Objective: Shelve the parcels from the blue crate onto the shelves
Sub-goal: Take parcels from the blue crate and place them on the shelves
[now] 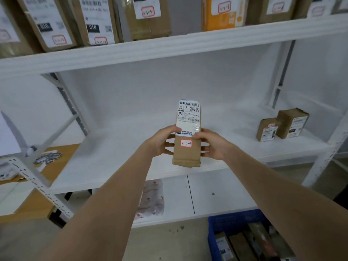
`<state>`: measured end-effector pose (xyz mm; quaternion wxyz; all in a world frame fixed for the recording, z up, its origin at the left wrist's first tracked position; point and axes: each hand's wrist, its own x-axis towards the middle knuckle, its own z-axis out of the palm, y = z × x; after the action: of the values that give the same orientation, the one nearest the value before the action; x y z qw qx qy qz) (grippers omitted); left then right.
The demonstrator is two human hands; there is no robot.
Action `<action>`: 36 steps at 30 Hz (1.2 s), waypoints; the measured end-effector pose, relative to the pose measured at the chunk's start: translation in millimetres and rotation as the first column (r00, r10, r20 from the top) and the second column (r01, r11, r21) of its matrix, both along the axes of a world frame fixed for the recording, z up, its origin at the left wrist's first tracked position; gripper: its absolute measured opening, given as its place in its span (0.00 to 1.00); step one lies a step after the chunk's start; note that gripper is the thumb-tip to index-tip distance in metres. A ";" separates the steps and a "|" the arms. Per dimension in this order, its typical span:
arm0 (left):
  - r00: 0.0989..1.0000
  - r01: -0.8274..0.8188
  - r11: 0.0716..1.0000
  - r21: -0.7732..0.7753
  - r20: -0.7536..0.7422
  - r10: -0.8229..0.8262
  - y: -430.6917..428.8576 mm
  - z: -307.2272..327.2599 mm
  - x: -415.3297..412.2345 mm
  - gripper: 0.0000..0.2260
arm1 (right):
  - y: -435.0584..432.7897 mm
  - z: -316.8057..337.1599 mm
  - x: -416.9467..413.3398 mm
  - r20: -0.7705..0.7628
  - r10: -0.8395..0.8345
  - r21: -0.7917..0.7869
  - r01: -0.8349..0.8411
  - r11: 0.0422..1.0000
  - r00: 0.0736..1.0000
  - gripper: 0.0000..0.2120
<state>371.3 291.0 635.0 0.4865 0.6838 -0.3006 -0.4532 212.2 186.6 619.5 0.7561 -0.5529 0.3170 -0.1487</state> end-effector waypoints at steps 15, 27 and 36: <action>0.970 0.040 0.965 -0.260 0.241 0.025 21.1 152.2 -85.1 0.30 | 4.4 152.3 -84.9 0.137 0.042 -0.289 -0.001 0.957 0.990 0.19; 0.936 0.054 0.886 -0.461 0.333 0.116 38.8 271.7 -113.9 0.25 | 18.4 272.6 -99.7 0.287 0.059 -0.476 0.088 0.875 0.956 0.19; 0.899 0.043 0.817 -0.576 0.379 0.220 30.3 319.8 -109.2 0.26 | 16.6 318.2 -78.1 0.426 0.015 -0.484 0.214 0.849 0.905 0.23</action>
<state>262.2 321.2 954.8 0.6112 0.6026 -0.4886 -0.1568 134.1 203.2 937.7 0.6192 -0.6743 0.1264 -0.3821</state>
